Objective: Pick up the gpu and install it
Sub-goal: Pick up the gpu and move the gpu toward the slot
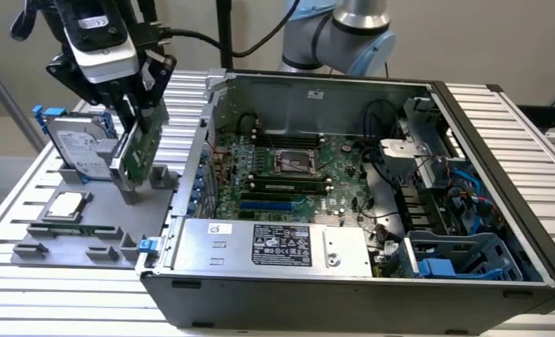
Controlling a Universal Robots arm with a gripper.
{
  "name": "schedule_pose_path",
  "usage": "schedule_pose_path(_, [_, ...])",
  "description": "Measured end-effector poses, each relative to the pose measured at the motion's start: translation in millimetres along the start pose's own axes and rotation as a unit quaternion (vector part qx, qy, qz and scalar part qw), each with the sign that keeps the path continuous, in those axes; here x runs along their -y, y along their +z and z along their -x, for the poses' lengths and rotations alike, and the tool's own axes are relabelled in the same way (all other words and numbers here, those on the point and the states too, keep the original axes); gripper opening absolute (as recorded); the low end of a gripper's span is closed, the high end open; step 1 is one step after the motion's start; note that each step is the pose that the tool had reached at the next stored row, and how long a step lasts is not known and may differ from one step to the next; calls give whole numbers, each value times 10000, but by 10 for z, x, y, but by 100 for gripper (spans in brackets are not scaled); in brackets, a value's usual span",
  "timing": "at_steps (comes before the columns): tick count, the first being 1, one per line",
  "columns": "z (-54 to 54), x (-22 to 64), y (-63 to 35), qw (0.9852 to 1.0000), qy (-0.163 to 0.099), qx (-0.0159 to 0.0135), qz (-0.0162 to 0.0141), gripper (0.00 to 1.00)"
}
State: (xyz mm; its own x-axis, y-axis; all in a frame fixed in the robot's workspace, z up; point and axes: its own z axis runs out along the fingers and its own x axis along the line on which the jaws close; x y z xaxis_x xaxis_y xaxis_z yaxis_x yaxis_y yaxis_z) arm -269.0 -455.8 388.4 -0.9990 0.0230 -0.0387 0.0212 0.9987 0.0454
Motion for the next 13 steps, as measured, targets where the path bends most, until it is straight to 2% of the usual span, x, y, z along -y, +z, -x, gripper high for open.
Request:
schedule_pose_path(6, [286,-18,-264,10000,1,-25,-1,0])
schedule_pose_path(9, [428,-27,-376,10000,2,-49,-1,0])
schedule_pose_path(13, [613,-33,-423,10000,4,-85,-2,0])
